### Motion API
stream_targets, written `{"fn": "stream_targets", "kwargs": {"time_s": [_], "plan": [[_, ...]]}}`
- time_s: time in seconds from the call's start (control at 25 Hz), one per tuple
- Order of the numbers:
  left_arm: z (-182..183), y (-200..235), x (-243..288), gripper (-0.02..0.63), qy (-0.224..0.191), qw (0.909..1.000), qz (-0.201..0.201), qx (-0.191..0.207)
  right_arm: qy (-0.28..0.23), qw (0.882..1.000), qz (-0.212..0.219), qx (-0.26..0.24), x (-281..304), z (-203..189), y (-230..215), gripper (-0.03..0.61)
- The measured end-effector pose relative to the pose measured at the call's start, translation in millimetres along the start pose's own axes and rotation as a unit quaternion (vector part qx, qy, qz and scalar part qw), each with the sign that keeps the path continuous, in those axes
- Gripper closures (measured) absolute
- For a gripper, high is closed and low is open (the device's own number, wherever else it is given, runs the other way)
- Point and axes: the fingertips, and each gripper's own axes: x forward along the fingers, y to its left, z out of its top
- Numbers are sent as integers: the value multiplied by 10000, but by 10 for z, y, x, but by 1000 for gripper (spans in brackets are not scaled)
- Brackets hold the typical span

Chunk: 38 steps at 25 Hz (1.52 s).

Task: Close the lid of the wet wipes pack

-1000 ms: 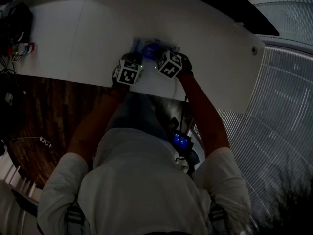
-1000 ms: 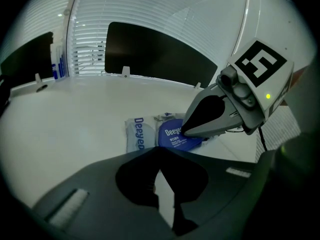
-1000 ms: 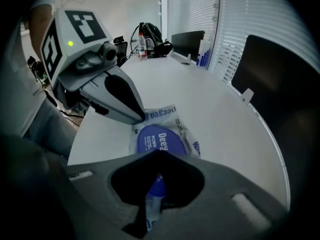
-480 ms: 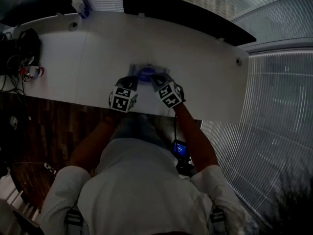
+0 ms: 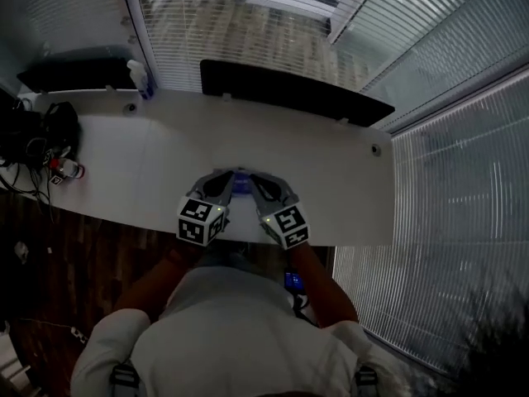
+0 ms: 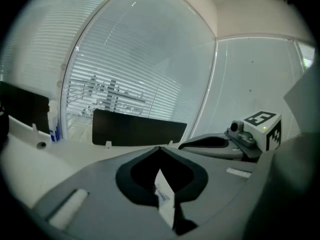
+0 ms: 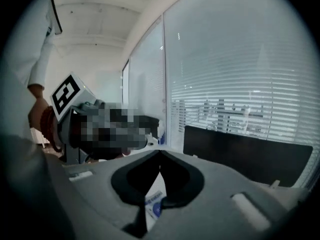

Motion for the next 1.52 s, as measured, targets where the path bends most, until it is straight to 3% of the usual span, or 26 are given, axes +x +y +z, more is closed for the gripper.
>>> {"fn": "stream_targets", "kwargs": {"time_s": [0.32, 0.68, 0.88, 1.52], "plan": [[963, -414, -381, 614, -1024, 9938, -329, 286, -1229, 9921, -151, 182, -517, 1052, 116, 577], [1562, -868, -753, 614, -1641, 9823, -748, 507, -2143, 9747, -522, 364, -1098, 1719, 173, 577], [1635, -931, -831, 614, -1781, 9789, -748, 665, -2186, 9738, -551, 319, -1144, 1761, 245, 578], [1513, -854, -788, 614, -1699, 9818, -551, 648, -2124, 9754, -528, 250, -1198, 1752, 229, 580]]}}
